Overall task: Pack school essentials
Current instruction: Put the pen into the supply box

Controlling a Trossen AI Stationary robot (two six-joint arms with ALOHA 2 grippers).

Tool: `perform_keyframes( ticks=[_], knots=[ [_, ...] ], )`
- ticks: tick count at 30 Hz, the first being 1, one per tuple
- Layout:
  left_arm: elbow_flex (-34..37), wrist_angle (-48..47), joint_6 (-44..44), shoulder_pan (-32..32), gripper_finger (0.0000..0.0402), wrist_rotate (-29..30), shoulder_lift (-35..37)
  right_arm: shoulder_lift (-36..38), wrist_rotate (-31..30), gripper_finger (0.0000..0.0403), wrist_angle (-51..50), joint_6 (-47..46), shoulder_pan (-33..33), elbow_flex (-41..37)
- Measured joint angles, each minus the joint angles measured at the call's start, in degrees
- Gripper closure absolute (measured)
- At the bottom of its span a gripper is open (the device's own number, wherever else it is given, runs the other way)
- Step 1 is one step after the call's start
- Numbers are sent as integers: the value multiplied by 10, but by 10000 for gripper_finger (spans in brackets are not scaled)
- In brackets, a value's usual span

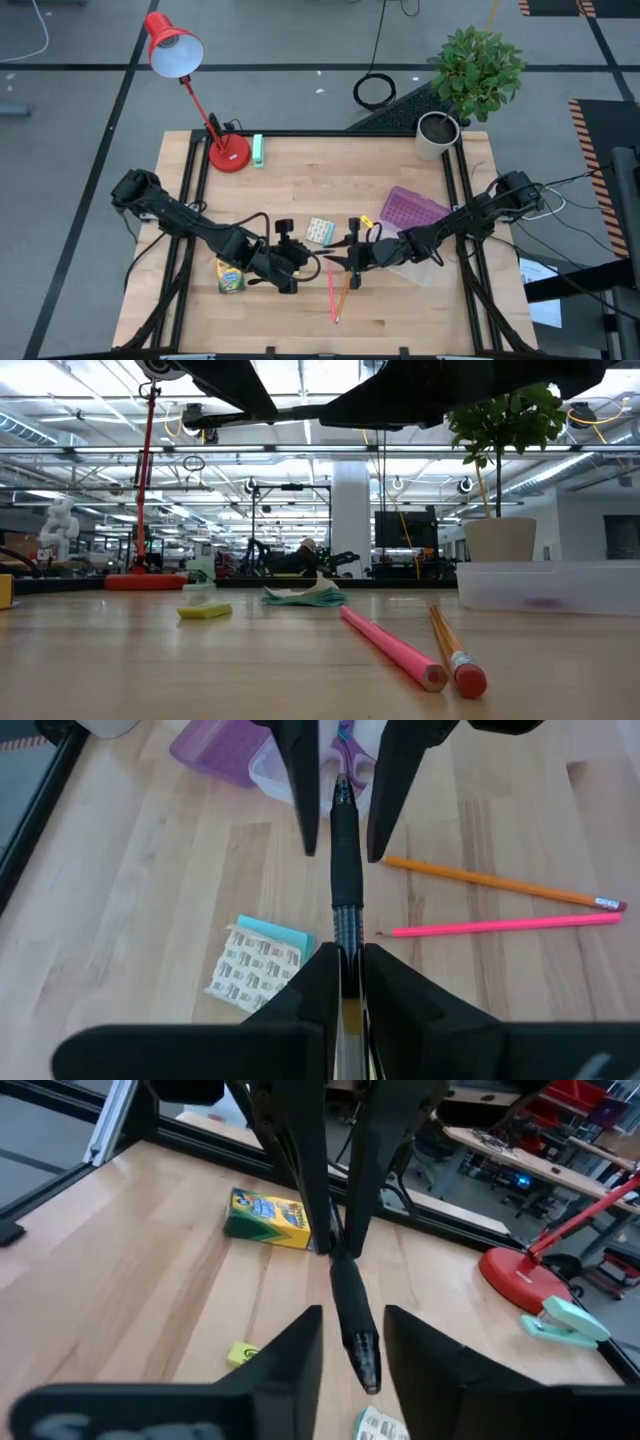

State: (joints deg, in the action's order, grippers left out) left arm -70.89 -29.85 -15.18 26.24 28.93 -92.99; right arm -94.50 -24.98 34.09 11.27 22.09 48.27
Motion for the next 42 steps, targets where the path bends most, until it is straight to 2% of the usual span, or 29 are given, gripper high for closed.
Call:
perform_keyframes(
  ticks=[9, 23, 26, 36, 42],
  knots=[
    [0, 0, 0, 0, 355, -1, 0, 0, 4, 369, -1, 0, 0, 0],
    [0, 0, -1, 0, 352, -1, 0, 0, 1, 367, -1, -1, 1, 0],
    [0, 1, -6, 0, 328, 3, 0, 0, -1, 368, -1, -1, 1, 0],
    [0, 15, -1, 11, 195, 44, 0, 3, -2, 367, -17, -12, 1, 0],
    [0, 32, 18, 17, 168, 50, 0, 14, 0, 367, -53, -32, 5, 0]
  ],
)
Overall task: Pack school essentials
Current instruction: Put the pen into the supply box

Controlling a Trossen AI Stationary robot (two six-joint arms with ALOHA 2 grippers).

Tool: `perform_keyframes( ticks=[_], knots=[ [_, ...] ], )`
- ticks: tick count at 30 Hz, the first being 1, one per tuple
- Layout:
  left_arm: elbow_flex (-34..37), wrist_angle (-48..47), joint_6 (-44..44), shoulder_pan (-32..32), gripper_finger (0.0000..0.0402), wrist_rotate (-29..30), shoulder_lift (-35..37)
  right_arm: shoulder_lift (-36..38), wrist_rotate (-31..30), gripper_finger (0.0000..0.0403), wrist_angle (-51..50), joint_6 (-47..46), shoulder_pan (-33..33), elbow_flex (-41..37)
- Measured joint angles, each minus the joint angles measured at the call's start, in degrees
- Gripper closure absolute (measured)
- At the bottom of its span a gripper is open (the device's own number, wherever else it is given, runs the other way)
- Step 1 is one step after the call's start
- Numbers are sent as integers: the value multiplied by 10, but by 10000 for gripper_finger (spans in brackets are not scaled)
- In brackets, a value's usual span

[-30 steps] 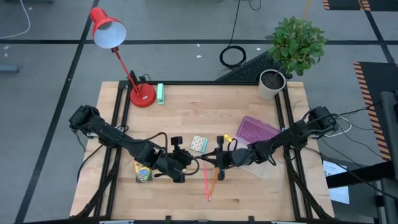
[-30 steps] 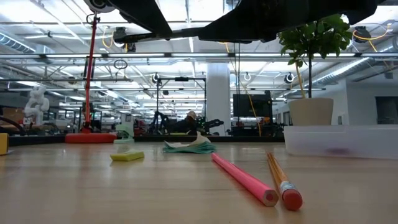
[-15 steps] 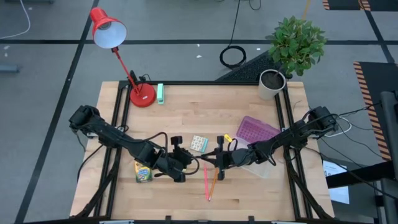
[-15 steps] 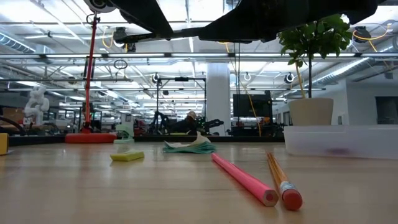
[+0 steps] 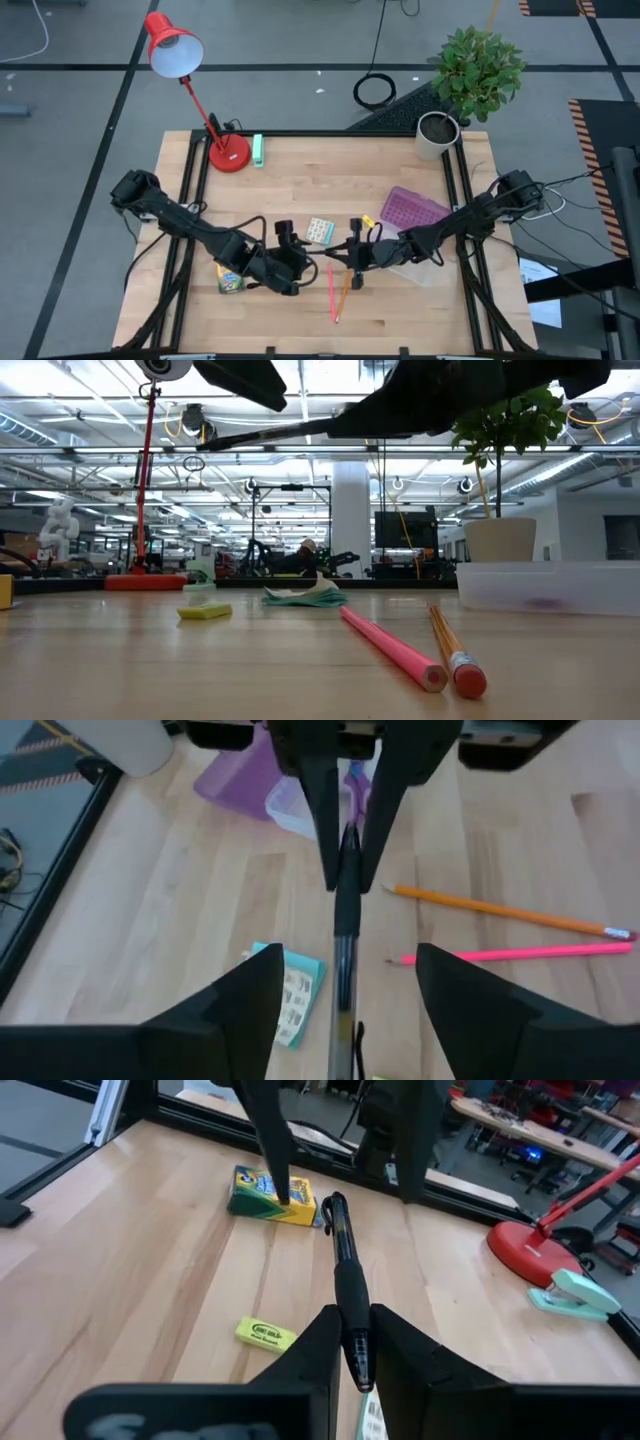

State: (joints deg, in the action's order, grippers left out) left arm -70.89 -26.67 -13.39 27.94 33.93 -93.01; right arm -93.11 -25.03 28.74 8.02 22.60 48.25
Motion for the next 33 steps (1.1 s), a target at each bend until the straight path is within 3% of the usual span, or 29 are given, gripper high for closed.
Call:
perform_keyframes(
  ticks=[7, 12, 33],
  knots=[
    [0, -5, -2, 0, 167, 13, 0, 62, 2, 367, -110, -33, 17, 0],
    [0, -5, -2, 0, 167, 14, 0, 122, 45, 367, -220, -93, 30, 0],
    [0, -5, -18, 0, 167, 4, 0, 311, 23, 367, -626, -372, 120, 0]
  ],
)
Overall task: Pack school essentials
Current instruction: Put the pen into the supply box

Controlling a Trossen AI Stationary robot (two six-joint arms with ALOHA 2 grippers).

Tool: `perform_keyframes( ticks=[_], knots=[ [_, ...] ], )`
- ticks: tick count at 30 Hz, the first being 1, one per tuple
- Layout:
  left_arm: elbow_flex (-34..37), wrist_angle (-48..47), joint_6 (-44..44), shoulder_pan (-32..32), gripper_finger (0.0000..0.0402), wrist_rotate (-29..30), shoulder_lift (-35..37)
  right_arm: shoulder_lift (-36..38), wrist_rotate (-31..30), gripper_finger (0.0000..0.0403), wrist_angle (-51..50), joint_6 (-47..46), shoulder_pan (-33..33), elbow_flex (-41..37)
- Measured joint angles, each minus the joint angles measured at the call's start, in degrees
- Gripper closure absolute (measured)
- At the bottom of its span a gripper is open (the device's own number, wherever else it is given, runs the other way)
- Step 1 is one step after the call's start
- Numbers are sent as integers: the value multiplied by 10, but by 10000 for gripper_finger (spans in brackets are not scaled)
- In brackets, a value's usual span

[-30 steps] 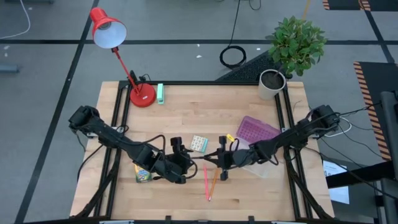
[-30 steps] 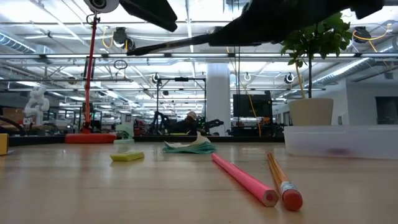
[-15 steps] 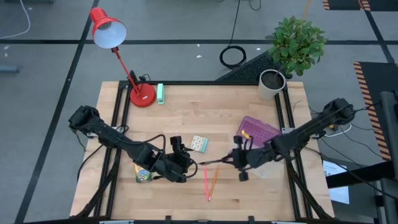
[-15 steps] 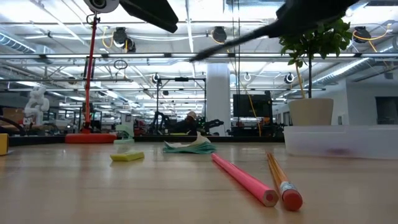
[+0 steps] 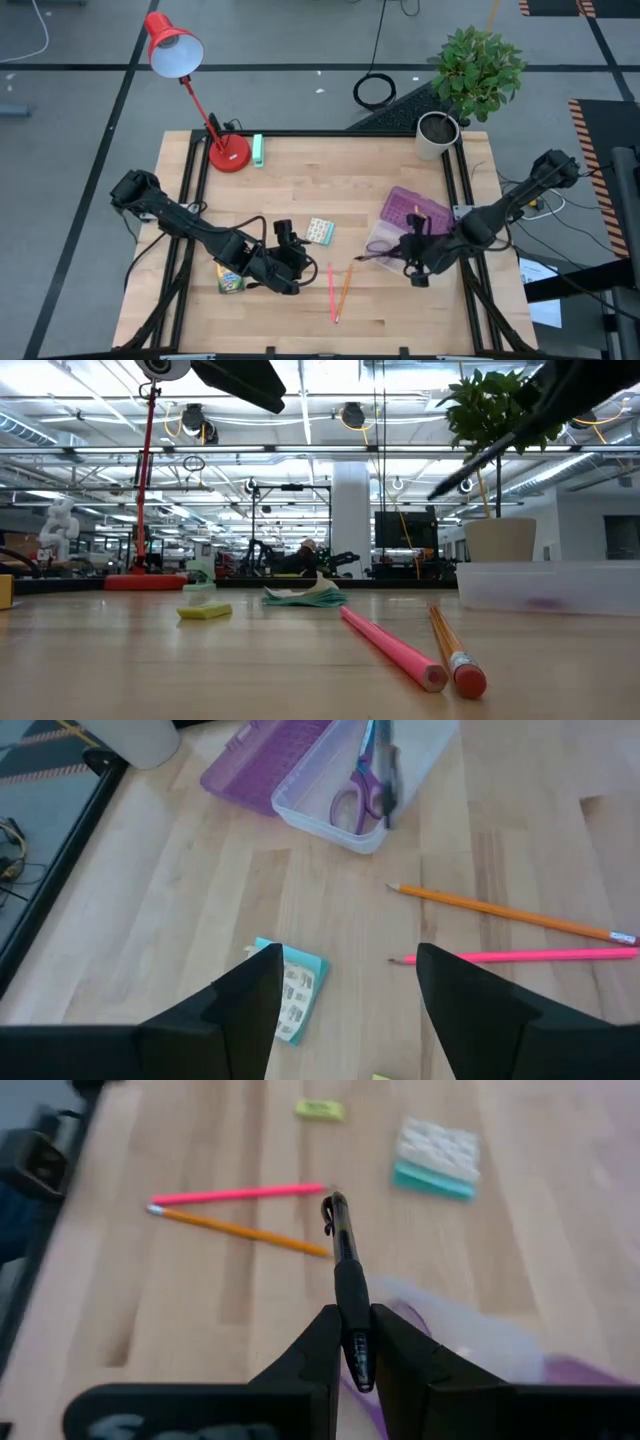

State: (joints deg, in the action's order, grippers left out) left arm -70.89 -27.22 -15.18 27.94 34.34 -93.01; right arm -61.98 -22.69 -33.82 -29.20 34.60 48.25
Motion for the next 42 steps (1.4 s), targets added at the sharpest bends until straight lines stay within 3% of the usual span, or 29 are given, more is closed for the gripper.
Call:
perform_keyframes(
  ticks=[14, 42],
  knots=[
    [0, 0, -1, 0, 167, -3, 0, 31, -44, 367, -207, -195, 23, -5],
    [0, 3, -2, -1, 167, -3, 0, 31, -32, 352, -162, -172, -43, -107]
  ],
)
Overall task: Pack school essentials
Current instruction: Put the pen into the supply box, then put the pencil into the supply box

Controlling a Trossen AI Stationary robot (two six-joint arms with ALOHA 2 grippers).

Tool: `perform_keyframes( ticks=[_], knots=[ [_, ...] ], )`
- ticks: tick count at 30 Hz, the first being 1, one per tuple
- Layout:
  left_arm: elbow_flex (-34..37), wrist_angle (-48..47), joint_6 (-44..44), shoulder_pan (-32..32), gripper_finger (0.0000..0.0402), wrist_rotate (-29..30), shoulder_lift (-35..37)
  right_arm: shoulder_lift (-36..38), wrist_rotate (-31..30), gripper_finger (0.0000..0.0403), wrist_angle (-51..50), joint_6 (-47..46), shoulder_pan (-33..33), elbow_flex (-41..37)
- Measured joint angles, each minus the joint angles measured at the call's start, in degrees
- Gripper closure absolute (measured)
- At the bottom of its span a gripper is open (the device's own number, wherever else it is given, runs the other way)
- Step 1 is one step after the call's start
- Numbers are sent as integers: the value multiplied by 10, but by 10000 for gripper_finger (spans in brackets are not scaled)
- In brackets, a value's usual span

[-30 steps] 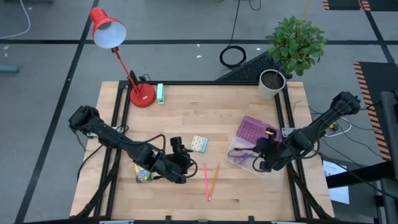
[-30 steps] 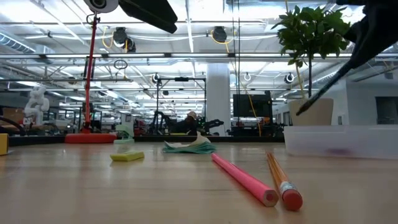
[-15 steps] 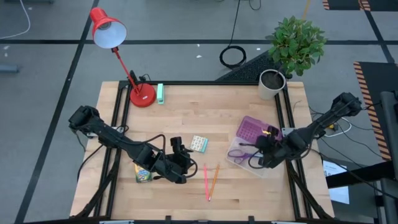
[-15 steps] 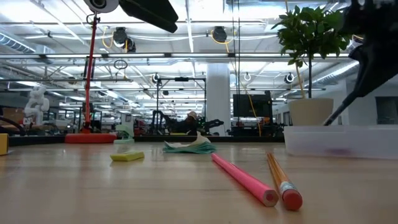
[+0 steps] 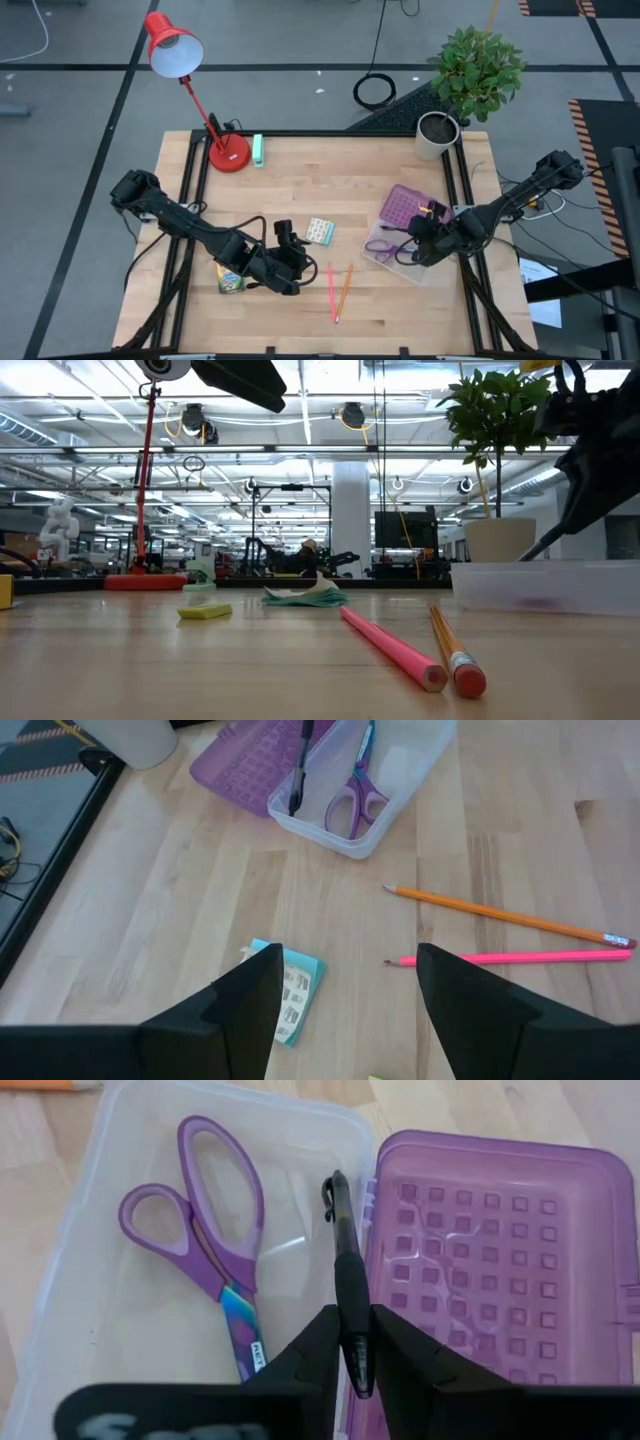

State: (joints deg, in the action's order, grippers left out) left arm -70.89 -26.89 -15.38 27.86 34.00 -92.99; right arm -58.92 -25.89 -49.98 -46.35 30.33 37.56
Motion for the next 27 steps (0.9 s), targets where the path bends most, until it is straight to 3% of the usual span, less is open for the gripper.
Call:
perform_keyframes(
  ticks=[15, 22, 27],
  knots=[
    [0, 0, 0, 0, 167, 0, 0, 0, 7, 296, 11, 5, 0, 0],
    [0, 7, -19, 0, 167, -14, 0, 0, 8, 294, 77, 54, 0, 0],
    [0, 80, -22, 4, 167, -54, 0, 0, 21, 294, 148, 99, 0, 0]
  ],
)
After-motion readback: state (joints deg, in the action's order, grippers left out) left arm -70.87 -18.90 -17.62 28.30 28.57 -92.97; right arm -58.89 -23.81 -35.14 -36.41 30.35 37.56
